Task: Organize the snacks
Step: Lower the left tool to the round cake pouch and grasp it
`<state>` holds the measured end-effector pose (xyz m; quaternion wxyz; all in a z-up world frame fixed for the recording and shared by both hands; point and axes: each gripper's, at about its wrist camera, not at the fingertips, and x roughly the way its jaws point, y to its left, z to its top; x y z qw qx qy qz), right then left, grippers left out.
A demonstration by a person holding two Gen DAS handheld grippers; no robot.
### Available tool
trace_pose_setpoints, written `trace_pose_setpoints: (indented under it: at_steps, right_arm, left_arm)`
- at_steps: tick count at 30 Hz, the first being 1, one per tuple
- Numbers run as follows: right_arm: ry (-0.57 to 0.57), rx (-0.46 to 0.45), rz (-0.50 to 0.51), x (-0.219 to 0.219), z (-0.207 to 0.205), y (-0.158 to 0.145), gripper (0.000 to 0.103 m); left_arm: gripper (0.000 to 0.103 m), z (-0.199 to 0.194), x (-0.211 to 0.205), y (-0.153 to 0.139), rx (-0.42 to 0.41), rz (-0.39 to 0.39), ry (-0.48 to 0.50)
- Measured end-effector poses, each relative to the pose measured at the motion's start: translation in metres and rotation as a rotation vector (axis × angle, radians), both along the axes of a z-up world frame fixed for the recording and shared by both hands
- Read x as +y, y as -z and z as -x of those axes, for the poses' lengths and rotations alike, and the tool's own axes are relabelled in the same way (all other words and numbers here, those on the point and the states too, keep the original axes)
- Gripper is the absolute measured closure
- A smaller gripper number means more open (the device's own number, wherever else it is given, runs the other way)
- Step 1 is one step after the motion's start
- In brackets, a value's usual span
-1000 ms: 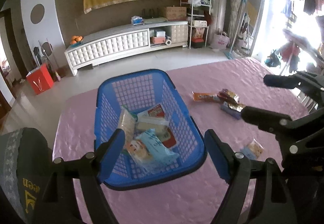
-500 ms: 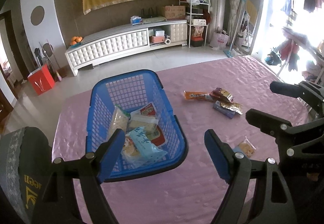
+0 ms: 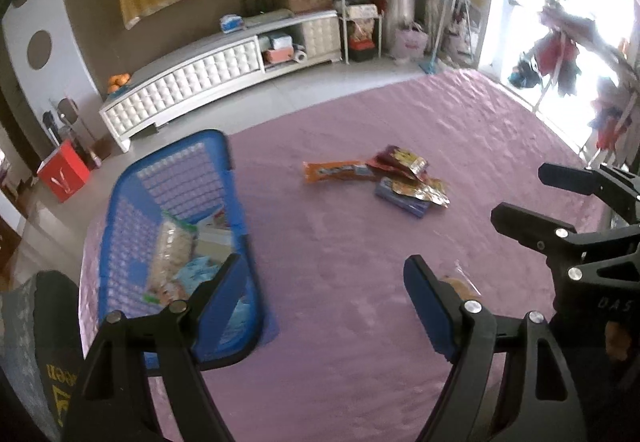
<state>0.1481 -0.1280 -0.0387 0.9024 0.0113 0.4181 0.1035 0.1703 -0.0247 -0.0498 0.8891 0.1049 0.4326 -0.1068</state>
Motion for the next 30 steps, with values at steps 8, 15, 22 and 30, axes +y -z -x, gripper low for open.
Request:
trace_pose_setpoints:
  at_steps: [8, 15, 22, 30]
  right_arm:
    - [0.048, 0.092, -0.053, -0.049, -0.012, 0.037, 0.017]
    - [0.074, 0.168, -0.075, -0.079, -0.024, 0.064, 0.017]
    - [0.101, 0.225, -0.081, -0.098, -0.017, 0.085, 0.017]
    - [0.089, 0.243, -0.07, -0.101, -0.014, 0.091, 0.017]
  left_arm:
    - [0.024, -0.022, -0.043, 0.022, 0.071, -0.047, 0.013]
    - [0.024, -0.039, -0.087, 0.05, 0.148, -0.083, 0.082]
    - [0.024, -0.029, -0.12, 0.096, 0.263, -0.127, 0.292]
    - [0.024, -0.016, -0.14, 0.137, 0.361, -0.191, 0.397]
